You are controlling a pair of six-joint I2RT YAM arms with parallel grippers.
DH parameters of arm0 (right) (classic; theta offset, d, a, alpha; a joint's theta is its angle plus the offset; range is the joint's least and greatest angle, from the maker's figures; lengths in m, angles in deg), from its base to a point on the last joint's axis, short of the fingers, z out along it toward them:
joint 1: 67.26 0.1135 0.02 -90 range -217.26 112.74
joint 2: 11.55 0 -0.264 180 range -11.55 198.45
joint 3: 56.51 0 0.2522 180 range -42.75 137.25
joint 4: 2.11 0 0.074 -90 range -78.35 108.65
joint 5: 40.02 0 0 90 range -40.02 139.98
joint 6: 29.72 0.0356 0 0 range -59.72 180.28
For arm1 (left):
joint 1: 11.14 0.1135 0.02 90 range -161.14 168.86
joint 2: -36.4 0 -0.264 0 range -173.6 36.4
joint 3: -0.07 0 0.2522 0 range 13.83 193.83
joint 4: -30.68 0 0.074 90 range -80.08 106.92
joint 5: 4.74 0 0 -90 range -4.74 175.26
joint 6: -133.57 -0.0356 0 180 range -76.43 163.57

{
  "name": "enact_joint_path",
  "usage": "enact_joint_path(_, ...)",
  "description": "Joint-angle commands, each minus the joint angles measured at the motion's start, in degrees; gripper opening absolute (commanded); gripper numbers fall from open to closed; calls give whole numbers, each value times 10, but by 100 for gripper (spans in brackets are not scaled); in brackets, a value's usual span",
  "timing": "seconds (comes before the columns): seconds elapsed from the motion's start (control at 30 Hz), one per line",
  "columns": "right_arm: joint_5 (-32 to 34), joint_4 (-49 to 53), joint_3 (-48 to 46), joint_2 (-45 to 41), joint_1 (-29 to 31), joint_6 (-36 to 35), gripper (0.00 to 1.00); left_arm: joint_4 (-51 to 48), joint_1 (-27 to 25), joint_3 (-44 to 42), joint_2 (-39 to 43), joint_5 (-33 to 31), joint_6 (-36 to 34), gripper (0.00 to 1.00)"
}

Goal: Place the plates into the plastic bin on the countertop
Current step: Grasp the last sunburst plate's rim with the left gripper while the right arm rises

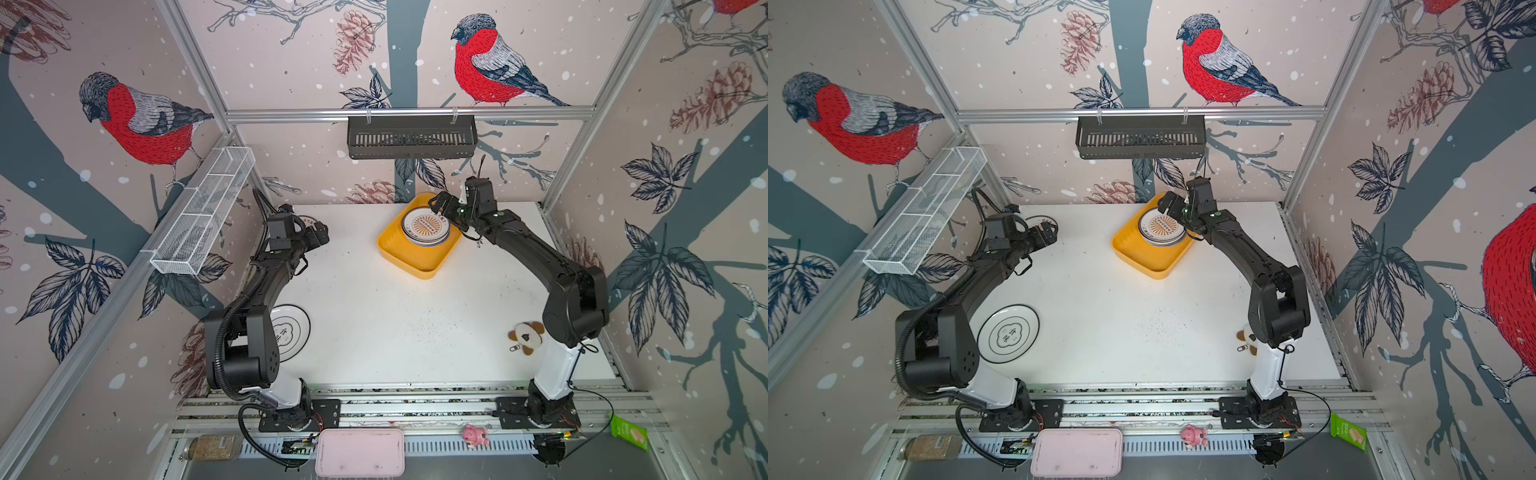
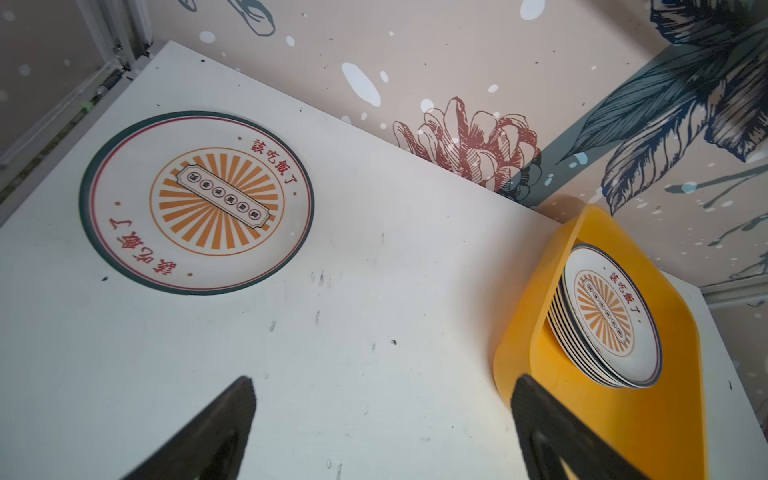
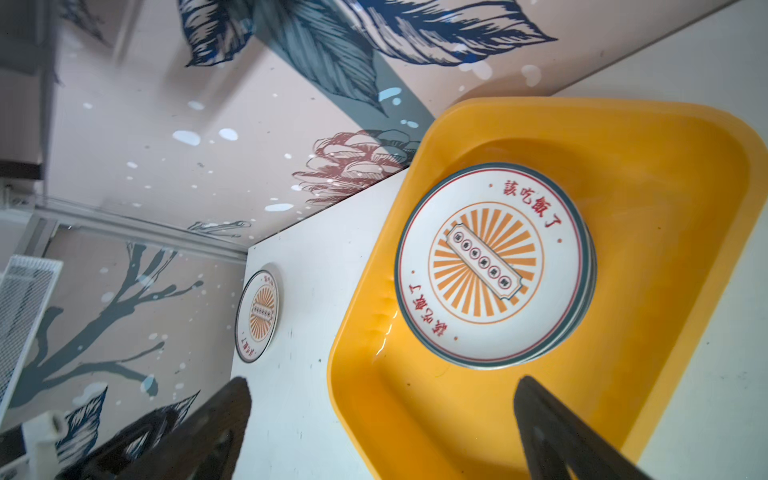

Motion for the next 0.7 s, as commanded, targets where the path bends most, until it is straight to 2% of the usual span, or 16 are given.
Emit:
enact_joint_path(0.0,3,-17,-6,-26,4,-29,100,-16,1,15,-8,-14,-7,96)
enact_joint_path(0.1,-4,-21,-9,-42,6,-39,100,-56,1,49,-16,5,-29,96)
enact_joint_path(0.2,-7,-48,-17,-54,7,-46,99,-19,2,32,-17,12,-15,96)
enact_joint_path(0.37,-12,-88,-24,-74,7,-78,99,35,2,3,-24,27,85,96)
enact_joint_path(0.5,-21,-154,-59,-95,7,-97,99,38,11,2,-32,14,153,96)
enact_joint_path(0.67,-33,-227,-106,-99,2,-102,100,38,49,23,-76,67,242,95)
